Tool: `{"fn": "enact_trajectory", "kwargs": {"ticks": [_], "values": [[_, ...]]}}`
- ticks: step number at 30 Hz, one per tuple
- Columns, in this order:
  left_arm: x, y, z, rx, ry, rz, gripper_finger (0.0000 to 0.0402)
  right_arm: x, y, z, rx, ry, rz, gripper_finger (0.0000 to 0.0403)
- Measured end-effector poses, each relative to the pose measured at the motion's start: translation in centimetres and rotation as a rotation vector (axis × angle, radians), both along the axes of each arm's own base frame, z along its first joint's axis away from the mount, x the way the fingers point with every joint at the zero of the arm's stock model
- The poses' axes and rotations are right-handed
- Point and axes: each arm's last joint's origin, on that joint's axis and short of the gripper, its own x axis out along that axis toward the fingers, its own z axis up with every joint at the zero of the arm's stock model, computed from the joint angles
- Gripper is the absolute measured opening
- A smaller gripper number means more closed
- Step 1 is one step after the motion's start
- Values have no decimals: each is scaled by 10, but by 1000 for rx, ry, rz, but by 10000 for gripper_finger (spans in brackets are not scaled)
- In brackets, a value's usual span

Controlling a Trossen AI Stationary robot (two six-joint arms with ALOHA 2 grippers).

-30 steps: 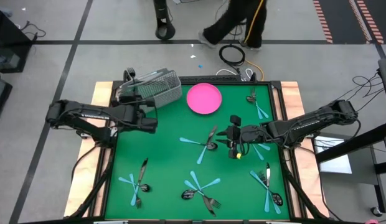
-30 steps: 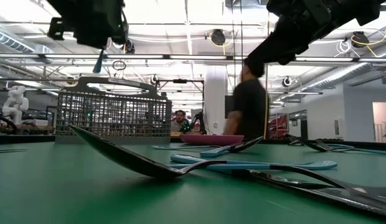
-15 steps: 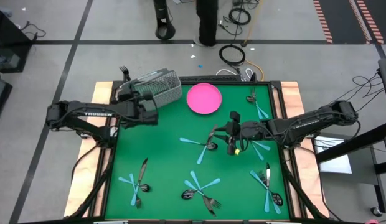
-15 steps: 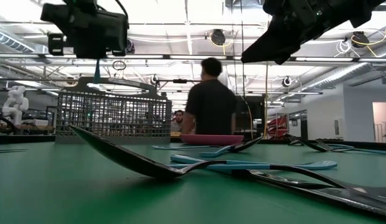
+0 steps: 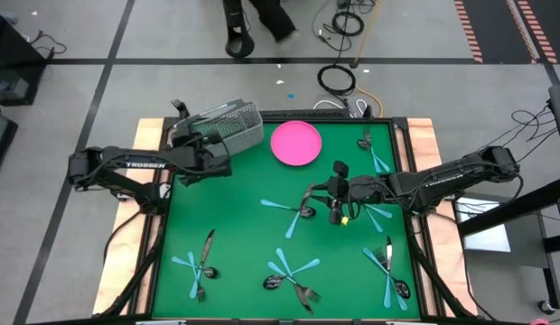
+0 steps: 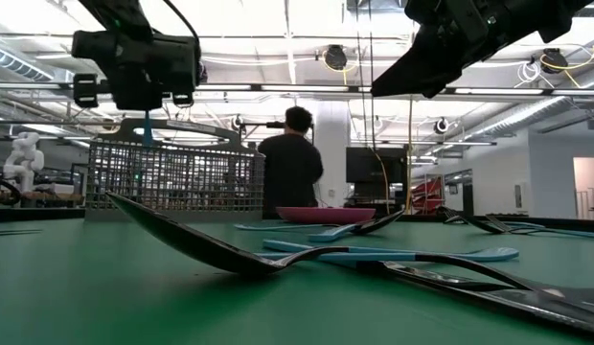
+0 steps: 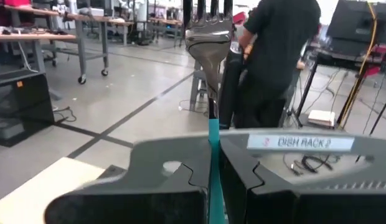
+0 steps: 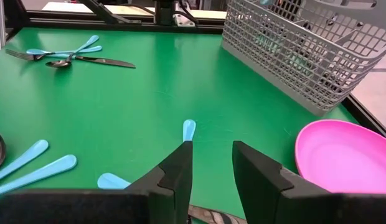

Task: Sort silverware
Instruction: Put the blue fork into the gray silverware holder

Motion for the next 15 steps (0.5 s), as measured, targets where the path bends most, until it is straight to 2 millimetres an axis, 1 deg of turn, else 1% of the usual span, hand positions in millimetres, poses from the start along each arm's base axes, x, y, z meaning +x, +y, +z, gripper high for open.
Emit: {"fn": "enact_trajectory", "kwargs": {"ticks": [6,11,15], "values": [[12,3,-7,-39,36,-19,19,0,0,0,-10,2,4,102],[14,10,-14,-51,53,10,19,0,0,0,-10,4,4,102],[15,14,-21,-78,13,31,19,0,0,0,-10,5,4,102]]}}
